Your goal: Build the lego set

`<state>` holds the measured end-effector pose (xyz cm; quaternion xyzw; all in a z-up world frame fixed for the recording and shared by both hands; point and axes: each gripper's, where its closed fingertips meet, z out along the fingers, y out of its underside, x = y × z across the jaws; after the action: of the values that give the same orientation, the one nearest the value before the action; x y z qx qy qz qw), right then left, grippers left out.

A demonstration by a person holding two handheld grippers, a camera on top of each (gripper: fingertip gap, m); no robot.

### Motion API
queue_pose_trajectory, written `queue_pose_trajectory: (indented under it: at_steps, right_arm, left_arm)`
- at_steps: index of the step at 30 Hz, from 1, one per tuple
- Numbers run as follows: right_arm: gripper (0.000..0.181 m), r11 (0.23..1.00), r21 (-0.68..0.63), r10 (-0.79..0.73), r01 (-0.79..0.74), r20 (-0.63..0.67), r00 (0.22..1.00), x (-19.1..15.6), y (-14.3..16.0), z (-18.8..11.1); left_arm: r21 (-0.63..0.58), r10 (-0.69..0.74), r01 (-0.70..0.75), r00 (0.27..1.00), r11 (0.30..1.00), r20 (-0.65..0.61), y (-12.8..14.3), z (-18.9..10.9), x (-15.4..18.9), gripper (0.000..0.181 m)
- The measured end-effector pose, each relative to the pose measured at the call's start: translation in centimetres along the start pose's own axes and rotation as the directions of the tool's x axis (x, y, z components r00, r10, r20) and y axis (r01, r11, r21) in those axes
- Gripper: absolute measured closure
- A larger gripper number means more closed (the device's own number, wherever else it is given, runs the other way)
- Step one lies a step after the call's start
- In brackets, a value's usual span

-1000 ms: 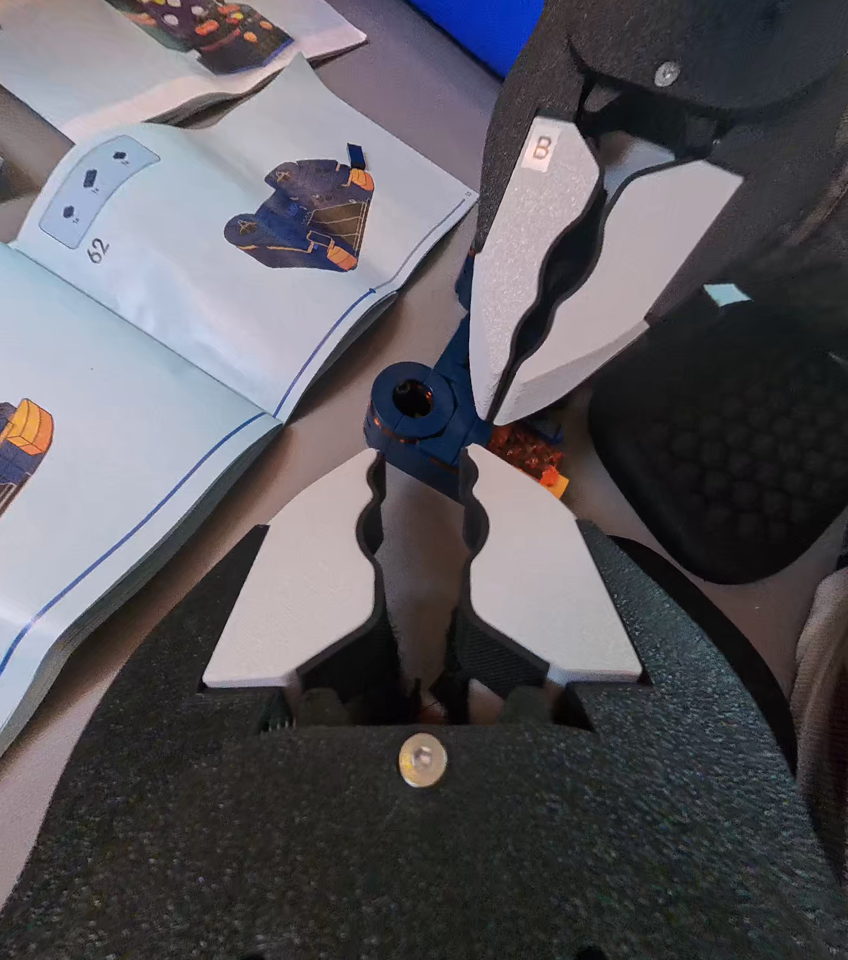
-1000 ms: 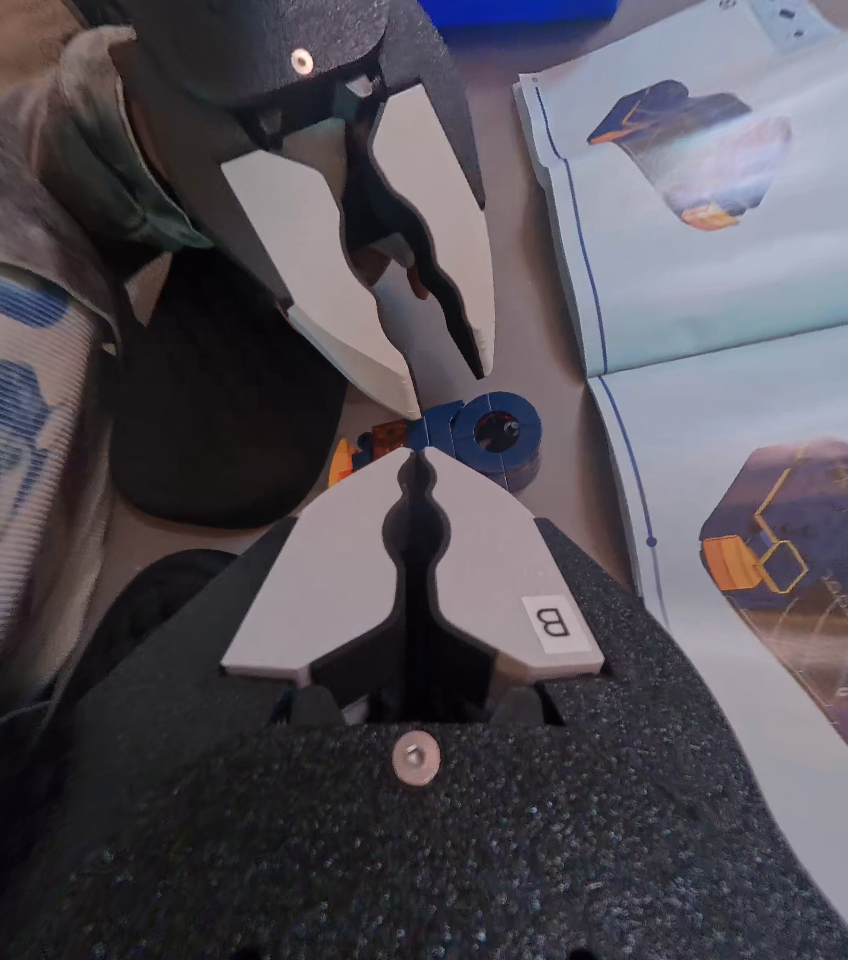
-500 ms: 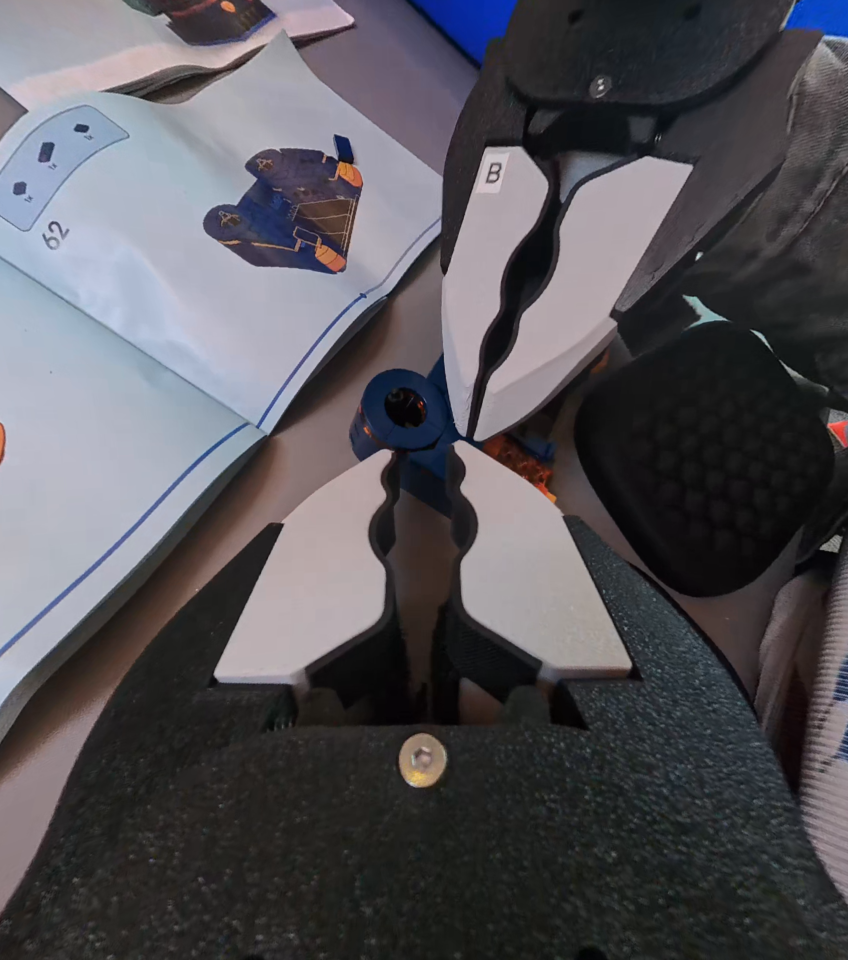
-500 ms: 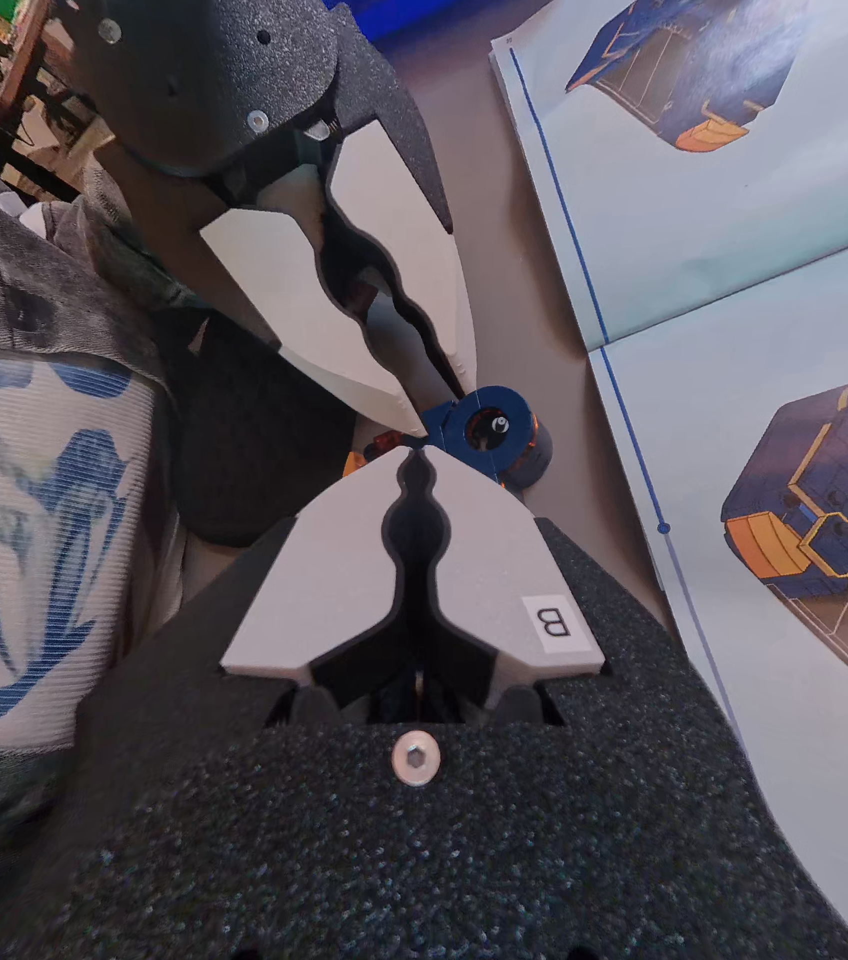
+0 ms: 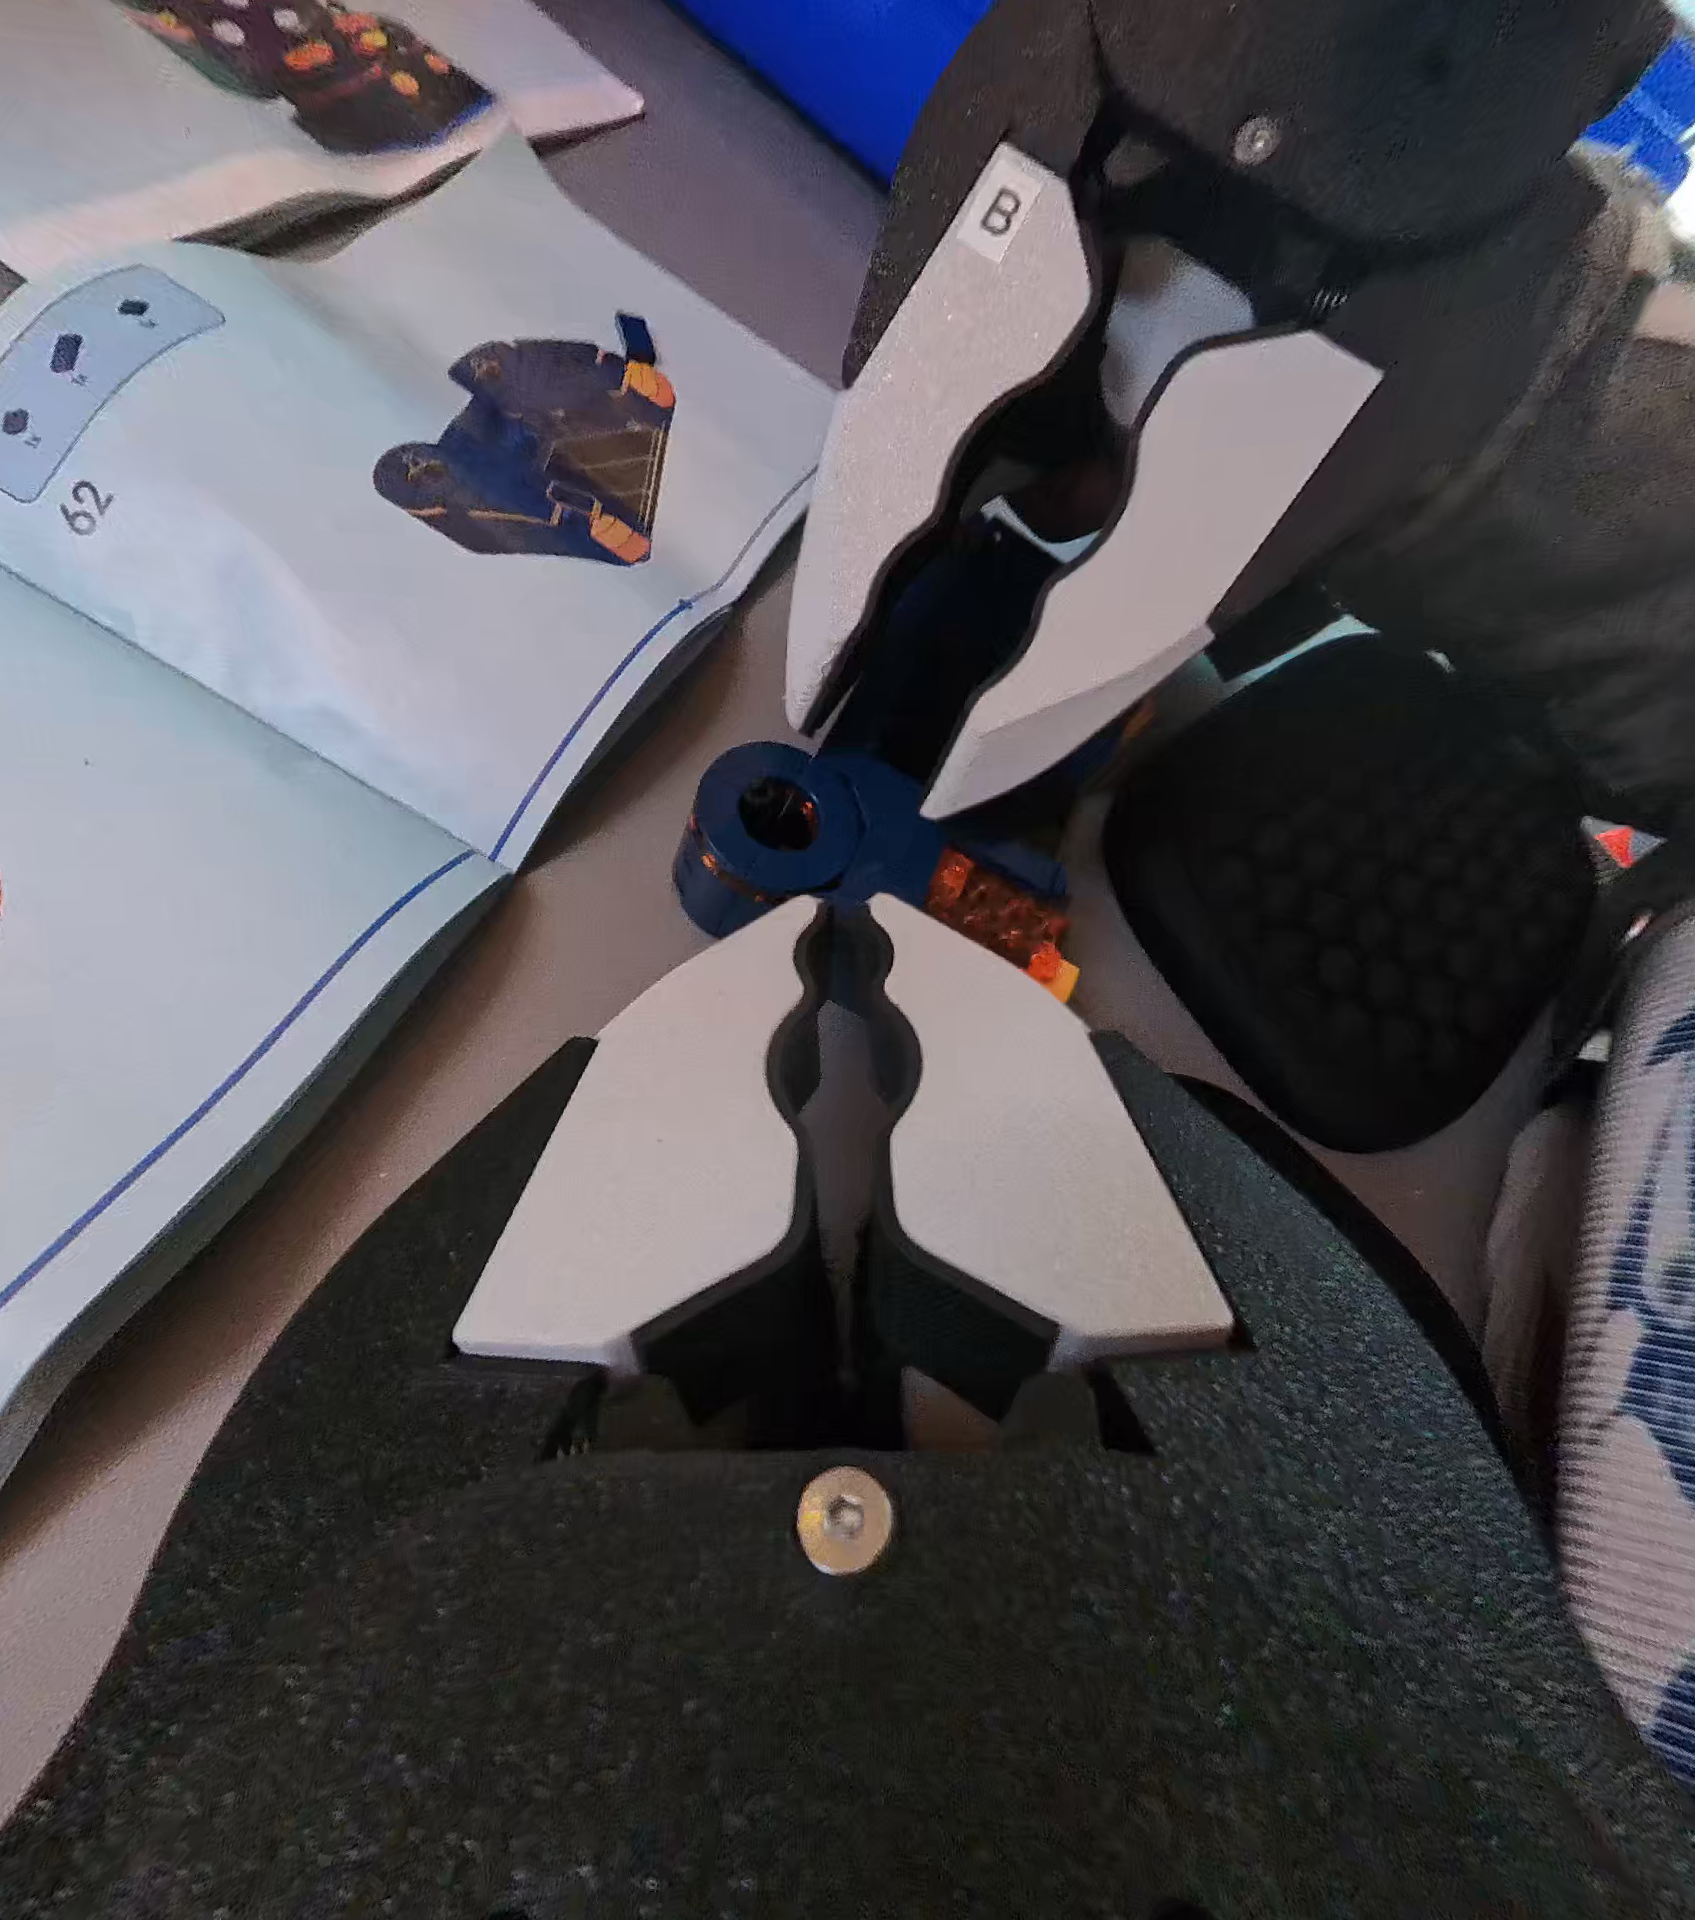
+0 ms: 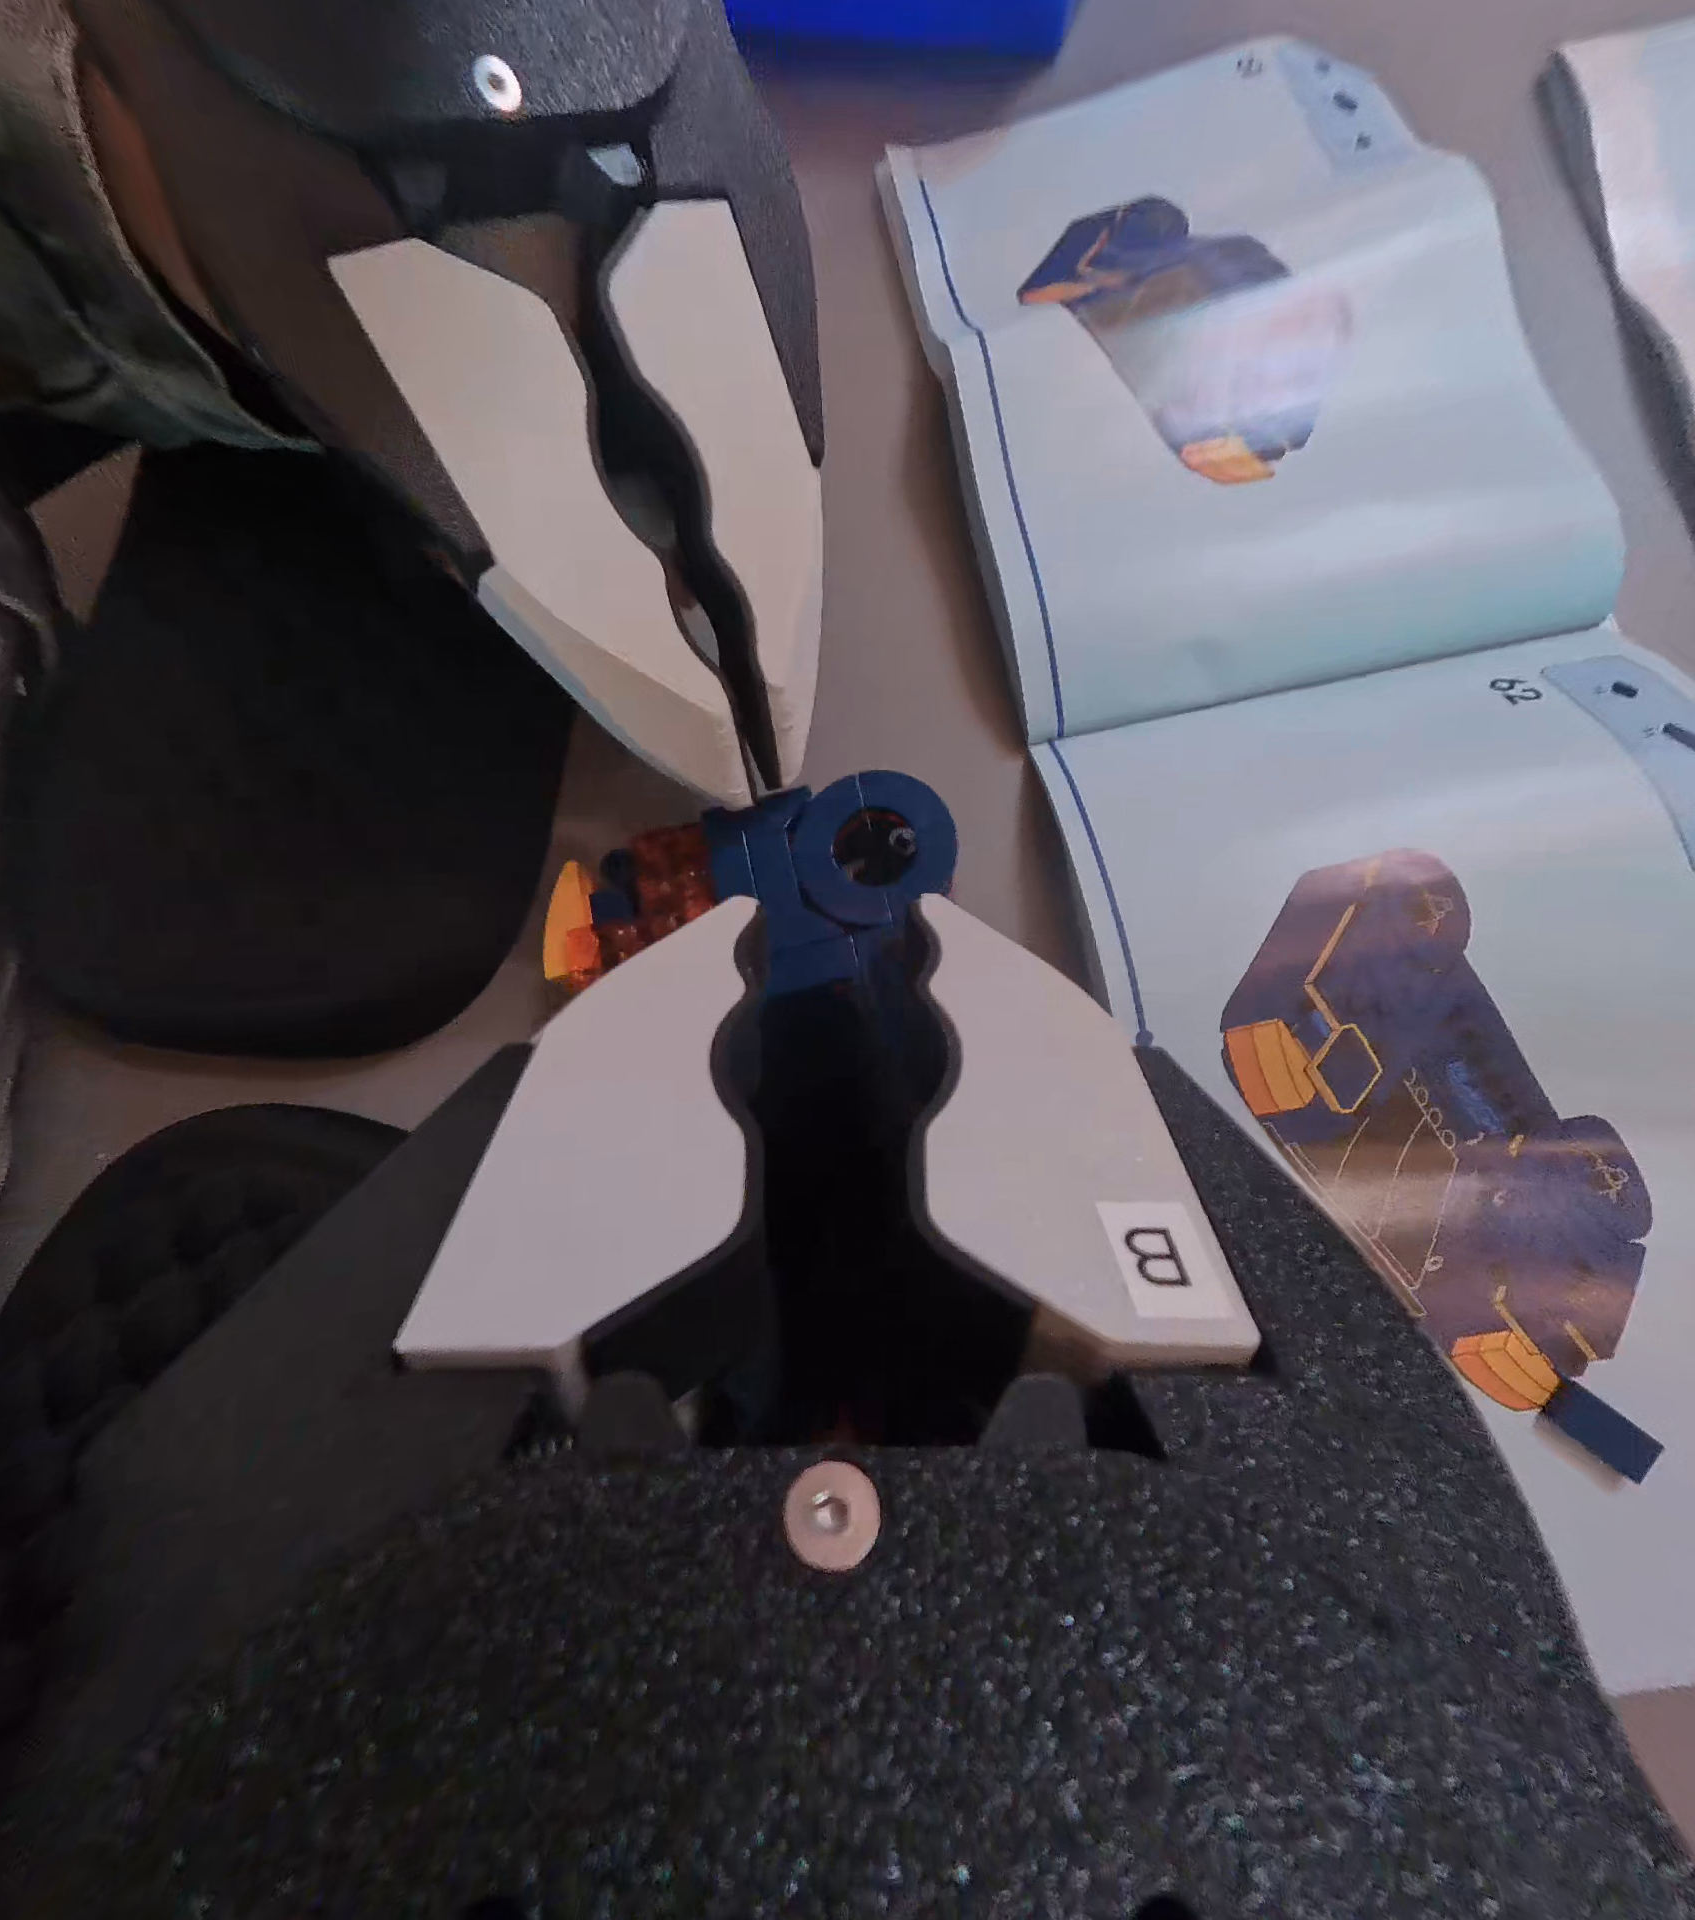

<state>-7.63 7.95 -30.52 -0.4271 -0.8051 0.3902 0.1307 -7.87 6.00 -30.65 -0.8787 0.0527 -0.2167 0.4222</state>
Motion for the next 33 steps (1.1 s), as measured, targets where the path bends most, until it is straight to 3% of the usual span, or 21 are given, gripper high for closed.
queue_pose_trajectory:
  at_steps: [3,6,11,16,23,28,33]
  right_arm:
    - [0.155,1.0,-0.003,-0.003,0.003,-0.009,1.0,0.0,0.0,-0.1]
    - [0.146,1.0,-0.009,0.004,-0.004,-0.036,0.999,0.3,0.0,-0.3]
    - [0.139,0.997,-0.037,0.068,-0.069,-0.029,0.997,0.6,0.6,0.5]
    - [0.145,0.991,-0.074,0.11,-0.108,0.023,0.994,-0.1,0.8,0.7]
    - [0.146,0.98,-0.131,0.156,-0.147,0.062,0.986,-0.1,0.9,0.7]
    - [0.152,0.942,-0.227,0.274,-0.249,0.088,0.958,0.0,1.1,0.7]
    - [0.152,0.932,-0.262,0.277,-0.25,0.072,0.958,0.0,1.1,0.8]
  left_arm:
    - [0.01,-0.009,0.009,1.0,1.0,-0.002,-0.1,-0.1,0.0,0.176]
    - [0.021,-0.026,0.026,1.0,0.999,-0.008,-0.2,-0.2,-0.1,0.163]
    - [-0.031,-0.022,0.023,1.0,0.999,0.022,0.4,0.4,-0.4,0.157]
    - [-0.039,-0.043,0.043,0.999,0.998,-0.014,0.4,0.5,-0.1,0.166]
    - [-0.049,-0.084,0.082,0.996,0.995,-0.038,0.4,0.5,-0.2,0.167]
    - [-0.046,-0.109,0.108,0.993,0.993,-0.037,0.3,0.5,-0.3,0.171]
    - [-0.046,-0.104,0.103,0.994,0.994,-0.03,0.3,0.5,-0.3,0.17]
